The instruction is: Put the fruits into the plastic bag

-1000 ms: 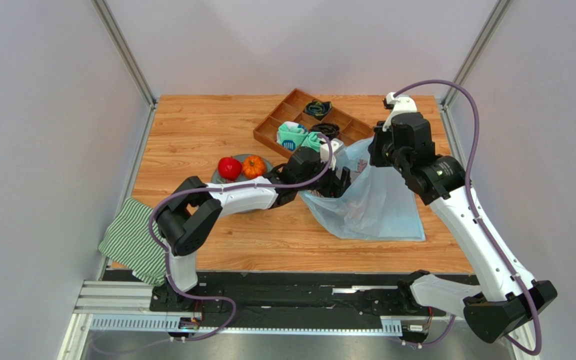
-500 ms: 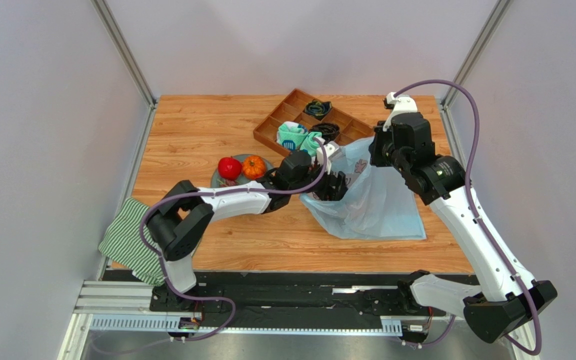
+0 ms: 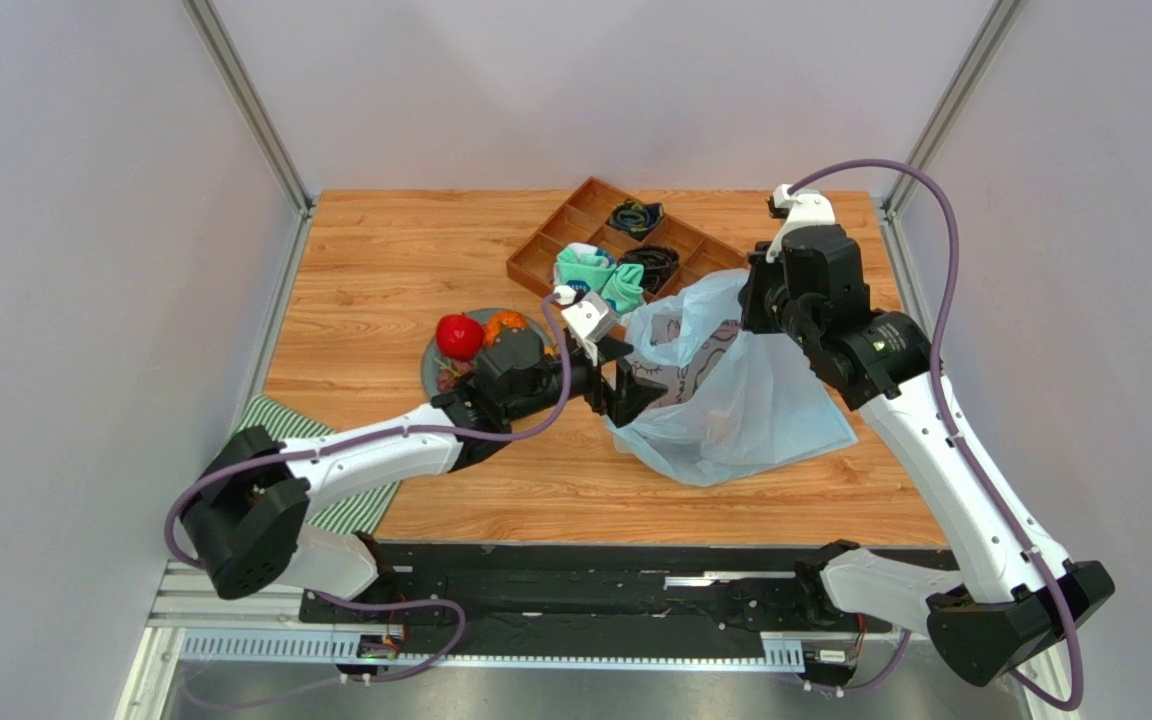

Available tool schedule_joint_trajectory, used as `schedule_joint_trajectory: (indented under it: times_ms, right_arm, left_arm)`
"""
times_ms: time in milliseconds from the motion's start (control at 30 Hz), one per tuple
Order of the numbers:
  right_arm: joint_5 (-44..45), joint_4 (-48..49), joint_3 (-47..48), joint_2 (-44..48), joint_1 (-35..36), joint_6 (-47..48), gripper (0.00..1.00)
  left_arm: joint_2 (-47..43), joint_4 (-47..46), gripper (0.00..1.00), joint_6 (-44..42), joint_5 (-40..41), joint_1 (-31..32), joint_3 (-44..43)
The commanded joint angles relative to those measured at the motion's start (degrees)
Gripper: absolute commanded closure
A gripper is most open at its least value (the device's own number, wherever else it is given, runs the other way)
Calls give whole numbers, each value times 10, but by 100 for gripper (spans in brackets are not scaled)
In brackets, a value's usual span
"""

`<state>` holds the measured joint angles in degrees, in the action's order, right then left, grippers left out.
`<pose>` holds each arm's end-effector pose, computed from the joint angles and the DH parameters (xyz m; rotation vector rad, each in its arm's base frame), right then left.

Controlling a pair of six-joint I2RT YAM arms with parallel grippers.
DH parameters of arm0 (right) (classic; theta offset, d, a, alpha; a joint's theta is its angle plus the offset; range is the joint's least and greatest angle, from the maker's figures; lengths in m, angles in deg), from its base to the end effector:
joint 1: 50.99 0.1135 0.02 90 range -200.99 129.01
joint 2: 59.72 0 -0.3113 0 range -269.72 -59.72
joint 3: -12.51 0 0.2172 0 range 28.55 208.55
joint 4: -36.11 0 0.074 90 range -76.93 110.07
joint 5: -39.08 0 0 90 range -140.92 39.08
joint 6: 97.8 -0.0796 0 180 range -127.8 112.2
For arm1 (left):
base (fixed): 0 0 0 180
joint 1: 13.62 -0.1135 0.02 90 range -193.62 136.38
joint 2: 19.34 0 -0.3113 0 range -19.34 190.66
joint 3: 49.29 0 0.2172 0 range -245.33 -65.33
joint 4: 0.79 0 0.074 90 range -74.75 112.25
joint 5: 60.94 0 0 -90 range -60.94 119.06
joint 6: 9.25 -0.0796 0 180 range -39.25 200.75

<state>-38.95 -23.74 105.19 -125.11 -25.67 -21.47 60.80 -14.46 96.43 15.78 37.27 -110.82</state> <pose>0.1981 0.0755 0.4144 -0.0943 2.1284 0.1787 0.1898 -0.2625 0.3378 0.7111 1.6199 -1.0567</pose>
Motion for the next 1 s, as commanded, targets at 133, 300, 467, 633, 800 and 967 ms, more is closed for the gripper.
schedule_joint_trajectory:
  times_ms: [133, 300, 467, 633, 800, 967]
  right_arm:
    - [8, 21, 0, 11, -2, 3, 100]
    - [8, 21, -1, 11, -2, 3, 100]
    - [5, 21, -1, 11, -1, 2, 100]
    - [5, 21, -3, 10, -1, 1, 100]
    - [3, 22, -3, 9, -1, 2, 100]
    - [4, 22, -3, 9, -2, 2, 100]
  left_arm:
    - [-112, 25, 4, -40, 41, -41, 35]
    - [-151, 43, 4, 19, 75, -119, 81]
    - [-158, 219, 3, 65, 276, -158, 66]
    - [-145, 273, 7, 119, 292, -222, 84]
    - [-122, 262, 23, 124, 279, -268, 104]
    - [-83, 272, 33, 127, 259, -292, 93]
